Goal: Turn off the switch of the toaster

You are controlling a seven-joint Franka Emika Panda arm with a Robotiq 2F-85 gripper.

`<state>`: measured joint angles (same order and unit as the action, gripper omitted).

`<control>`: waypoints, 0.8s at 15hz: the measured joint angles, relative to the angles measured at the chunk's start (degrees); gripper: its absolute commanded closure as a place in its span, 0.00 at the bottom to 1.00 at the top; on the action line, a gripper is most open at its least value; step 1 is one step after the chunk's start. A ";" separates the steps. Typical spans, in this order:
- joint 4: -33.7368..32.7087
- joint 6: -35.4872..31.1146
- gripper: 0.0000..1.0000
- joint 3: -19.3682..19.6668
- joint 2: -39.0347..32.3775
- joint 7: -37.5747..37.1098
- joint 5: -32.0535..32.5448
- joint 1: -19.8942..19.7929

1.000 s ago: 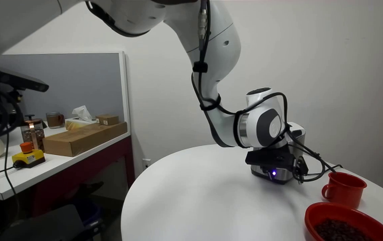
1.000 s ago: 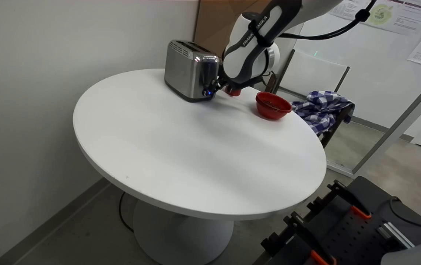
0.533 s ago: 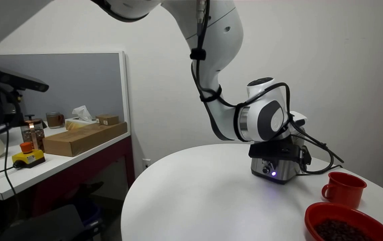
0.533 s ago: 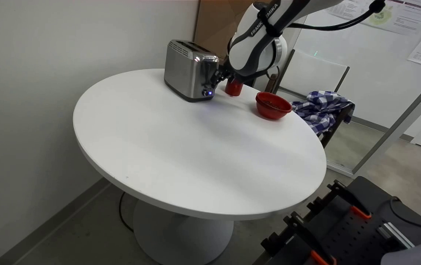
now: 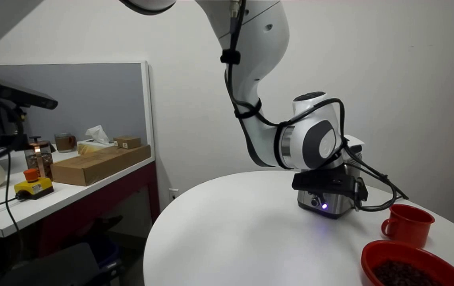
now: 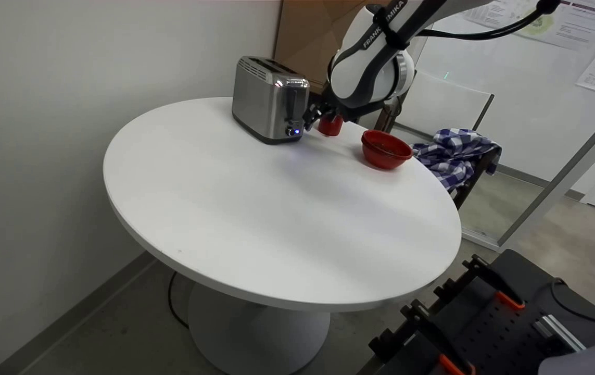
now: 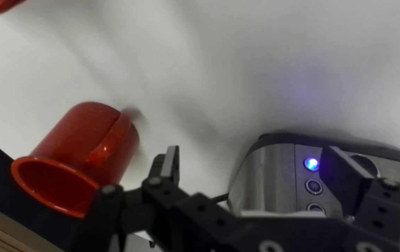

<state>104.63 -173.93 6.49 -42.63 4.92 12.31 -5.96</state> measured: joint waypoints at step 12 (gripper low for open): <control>-0.39 -0.32 0.00 1.65 -2.98 -0.68 -0.89 1.68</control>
<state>104.24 -174.25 8.14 -45.61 4.24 11.42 -4.28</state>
